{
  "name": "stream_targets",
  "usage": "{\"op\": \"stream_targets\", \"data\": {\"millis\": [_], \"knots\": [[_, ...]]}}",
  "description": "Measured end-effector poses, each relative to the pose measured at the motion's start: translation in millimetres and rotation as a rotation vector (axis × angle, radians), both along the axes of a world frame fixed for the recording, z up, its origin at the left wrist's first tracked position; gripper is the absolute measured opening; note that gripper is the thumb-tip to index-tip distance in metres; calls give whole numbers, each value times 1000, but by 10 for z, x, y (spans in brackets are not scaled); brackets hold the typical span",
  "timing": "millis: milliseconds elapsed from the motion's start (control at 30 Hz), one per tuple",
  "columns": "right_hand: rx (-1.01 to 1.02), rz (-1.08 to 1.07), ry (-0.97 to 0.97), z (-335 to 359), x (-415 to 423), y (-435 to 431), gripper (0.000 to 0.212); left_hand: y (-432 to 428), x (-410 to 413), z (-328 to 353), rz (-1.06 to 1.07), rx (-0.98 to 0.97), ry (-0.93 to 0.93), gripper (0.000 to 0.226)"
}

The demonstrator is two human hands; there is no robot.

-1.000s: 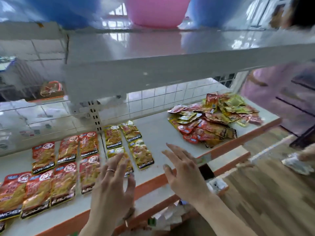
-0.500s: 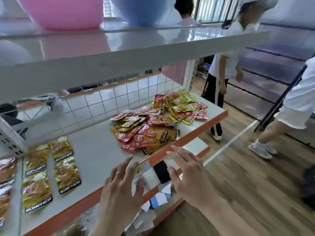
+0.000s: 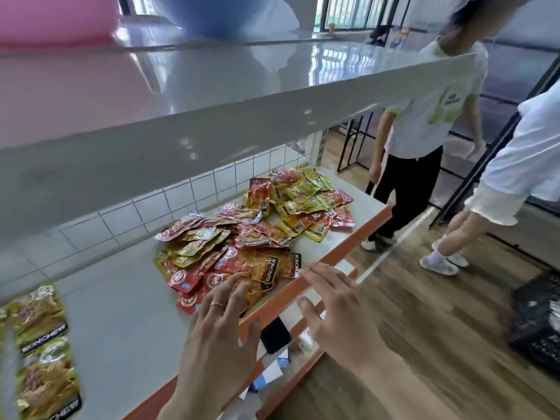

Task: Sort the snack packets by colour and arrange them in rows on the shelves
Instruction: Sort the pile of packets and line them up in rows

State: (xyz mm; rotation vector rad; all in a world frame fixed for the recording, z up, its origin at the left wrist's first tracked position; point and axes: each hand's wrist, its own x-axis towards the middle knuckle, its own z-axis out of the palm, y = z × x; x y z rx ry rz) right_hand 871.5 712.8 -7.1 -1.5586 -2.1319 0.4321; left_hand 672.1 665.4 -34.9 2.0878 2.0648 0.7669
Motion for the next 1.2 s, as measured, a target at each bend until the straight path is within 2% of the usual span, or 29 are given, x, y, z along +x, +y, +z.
{"op": "stream_targets", "data": {"millis": [67, 233, 433, 567, 767, 1067, 1200], "knots": [[19, -12, -6, 15, -15, 164, 57, 156, -5, -5, -16, 3, -17, 58], [17, 0, -18, 14, -12, 447, 49, 449, -8, -64, -15, 14, -13, 52], [5, 67, -36, -49, 136, 827, 42, 766, 138, -60, 48, -13, 34, 59], [11, 103, -26, -162, 313, 1168, 43, 961, 288, -88, 123, -60, -10, 58], [-21, 165, -28, -308, 568, 1615, 43, 1237, 489, -114, 231, -78, 32, 52], [-44, 270, -35, -396, 516, 2014, 44, 1515, 543, -102, 450, -92, 67, 40], [-49, 216, -41, -432, 463, 2289, 51, 1728, 497, -14, 567, -199, 48, 49]]}}
